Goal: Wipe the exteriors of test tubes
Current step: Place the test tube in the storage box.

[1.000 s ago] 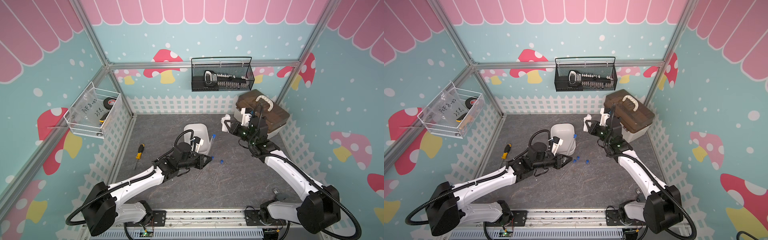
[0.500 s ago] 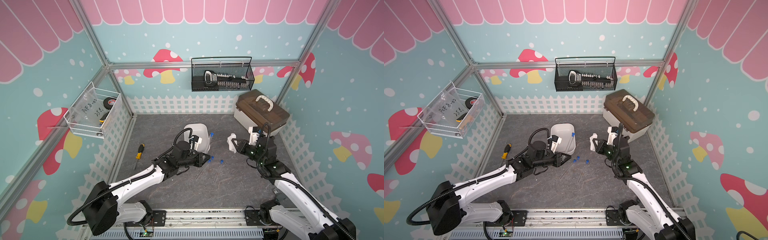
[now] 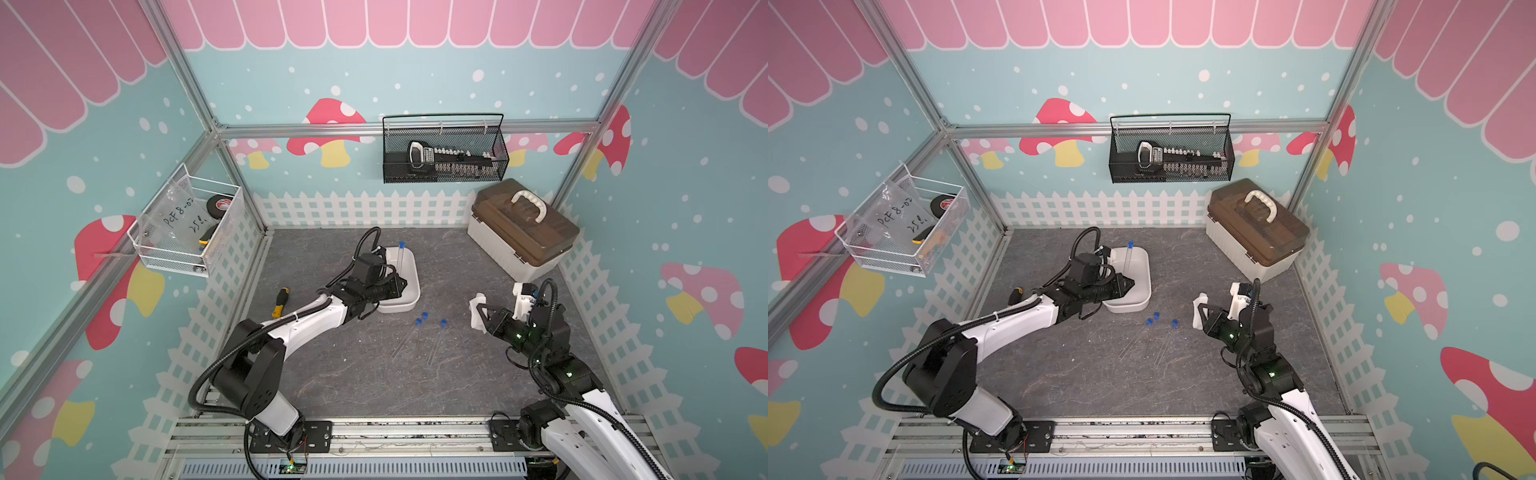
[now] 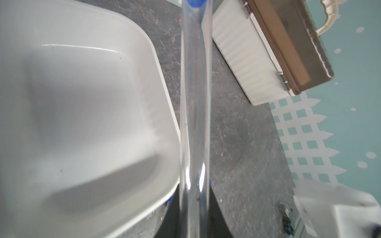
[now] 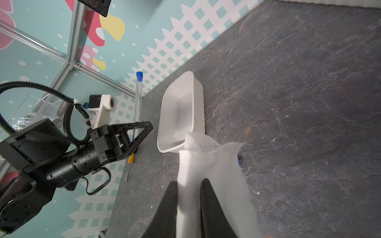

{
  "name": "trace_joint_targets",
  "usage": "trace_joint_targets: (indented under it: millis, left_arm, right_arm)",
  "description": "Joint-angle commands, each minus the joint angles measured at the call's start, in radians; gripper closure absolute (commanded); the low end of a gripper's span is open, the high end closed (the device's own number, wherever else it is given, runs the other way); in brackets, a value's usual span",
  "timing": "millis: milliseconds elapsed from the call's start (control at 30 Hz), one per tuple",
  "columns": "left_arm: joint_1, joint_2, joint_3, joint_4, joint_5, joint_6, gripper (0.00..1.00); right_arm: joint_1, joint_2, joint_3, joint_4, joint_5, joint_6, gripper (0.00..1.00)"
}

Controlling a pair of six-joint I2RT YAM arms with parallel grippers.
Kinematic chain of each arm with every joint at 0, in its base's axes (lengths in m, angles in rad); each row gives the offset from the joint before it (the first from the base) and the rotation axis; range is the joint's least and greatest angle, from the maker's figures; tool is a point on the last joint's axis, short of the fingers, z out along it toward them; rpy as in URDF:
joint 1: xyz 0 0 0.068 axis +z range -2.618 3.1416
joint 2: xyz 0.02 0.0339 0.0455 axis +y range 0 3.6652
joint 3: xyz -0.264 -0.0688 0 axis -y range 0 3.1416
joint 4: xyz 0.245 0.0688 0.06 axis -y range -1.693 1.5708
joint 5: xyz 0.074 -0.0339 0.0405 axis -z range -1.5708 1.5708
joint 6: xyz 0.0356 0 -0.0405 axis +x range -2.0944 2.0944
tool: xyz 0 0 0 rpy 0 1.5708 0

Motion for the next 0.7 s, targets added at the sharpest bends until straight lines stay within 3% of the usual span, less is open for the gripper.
trace_joint_targets:
  millis: [0,200,667]
  left_arm:
    - [0.015,0.102,0.097,-0.043,-0.002,-0.033,0.84]
    - [0.028,0.270,0.236,-0.085,-0.004,-0.092,0.84]
    - [0.036,0.375,0.276,-0.110,-0.066,-0.139,0.84]
  right_arm:
    - [-0.006,-0.003,0.009,-0.029,0.009,0.016,0.80]
    - [-0.006,-0.002,0.013,-0.028,0.014,0.004,0.80]
    - [-0.006,-0.012,-0.007,-0.025,0.000,0.001,0.80]
